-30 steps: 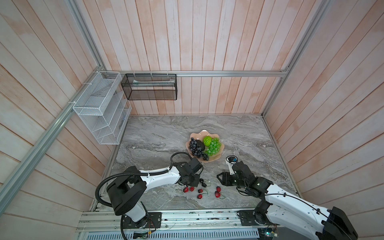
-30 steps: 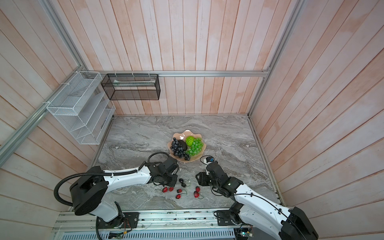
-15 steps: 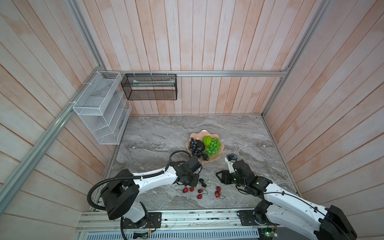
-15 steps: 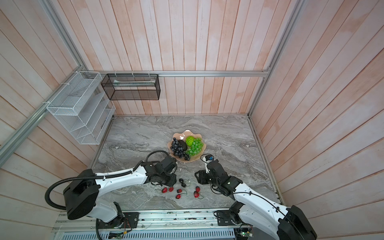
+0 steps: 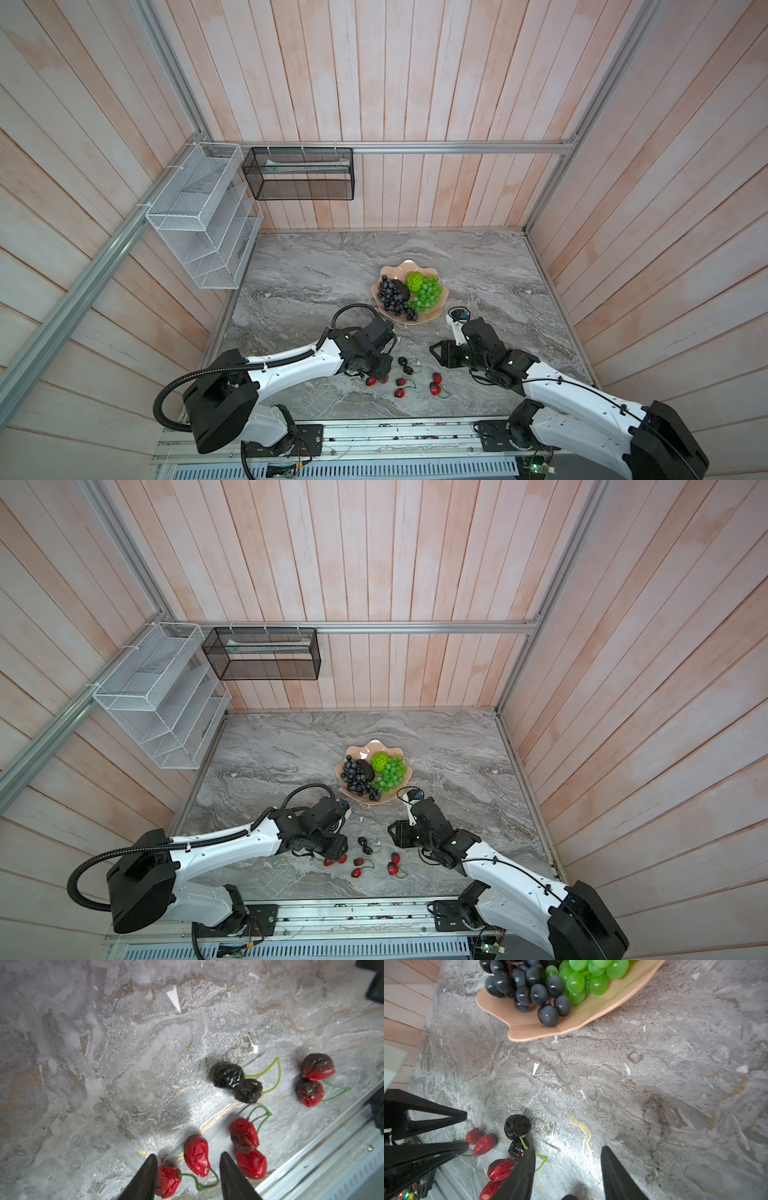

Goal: Place and organize the fake fruits in the fruit bowl
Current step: 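Lower the left gripper onto a red cherry pair and close on it, then lift the red cherries with the left gripper and carry them over the bowl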

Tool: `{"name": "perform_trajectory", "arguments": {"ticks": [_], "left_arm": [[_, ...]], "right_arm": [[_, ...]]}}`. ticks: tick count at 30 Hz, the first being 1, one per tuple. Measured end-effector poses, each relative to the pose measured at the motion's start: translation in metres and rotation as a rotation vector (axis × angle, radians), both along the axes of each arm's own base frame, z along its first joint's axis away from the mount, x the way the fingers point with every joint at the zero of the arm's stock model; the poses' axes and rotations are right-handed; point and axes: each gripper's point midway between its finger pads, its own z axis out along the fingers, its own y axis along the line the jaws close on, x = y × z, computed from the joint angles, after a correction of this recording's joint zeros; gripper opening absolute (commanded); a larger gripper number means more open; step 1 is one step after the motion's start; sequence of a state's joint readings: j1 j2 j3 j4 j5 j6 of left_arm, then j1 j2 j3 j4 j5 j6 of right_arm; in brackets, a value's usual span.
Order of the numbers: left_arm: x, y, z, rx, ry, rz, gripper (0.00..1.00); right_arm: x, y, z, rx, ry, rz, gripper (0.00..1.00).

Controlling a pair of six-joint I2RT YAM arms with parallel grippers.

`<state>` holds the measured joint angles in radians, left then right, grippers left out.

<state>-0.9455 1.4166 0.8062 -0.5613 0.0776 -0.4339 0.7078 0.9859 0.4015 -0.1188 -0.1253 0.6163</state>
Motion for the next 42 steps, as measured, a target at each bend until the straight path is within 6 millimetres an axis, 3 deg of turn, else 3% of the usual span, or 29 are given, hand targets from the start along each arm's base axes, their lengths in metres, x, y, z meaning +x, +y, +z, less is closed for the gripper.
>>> {"name": "perform_trajectory", "arguments": {"ticks": [6,16,19,27,31,36,42], "left_arm": [[0.002,-0.004,-0.010,0.005,-0.005,-0.022,0.44],[0.003,-0.011,-0.020,-0.001,0.010,-0.032,0.14],[0.003,-0.011,-0.019,-0.004,0.013,-0.028,0.00],[0.003,-0.010,-0.016,-0.004,0.018,-0.018,0.00],[0.007,-0.014,0.004,-0.033,-0.005,-0.009,0.00],[0.022,-0.022,0.046,-0.115,-0.069,0.012,0.00],[0.071,-0.035,0.109,-0.247,-0.193,0.077,0.00]], "right_arm": [[0.002,0.003,-0.001,-0.003,0.004,0.010,0.52],[0.004,0.006,-0.002,-0.008,0.001,0.018,0.52],[0.005,0.007,-0.002,-0.007,0.001,0.020,0.52],[0.005,0.009,-0.006,-0.006,0.014,0.029,0.52],[0.005,0.009,-0.004,0.000,0.008,0.030,0.52],[0.009,0.009,0.010,0.021,-0.040,0.021,0.51],[0.020,0.000,0.039,0.050,-0.148,-0.030,0.52]]}}
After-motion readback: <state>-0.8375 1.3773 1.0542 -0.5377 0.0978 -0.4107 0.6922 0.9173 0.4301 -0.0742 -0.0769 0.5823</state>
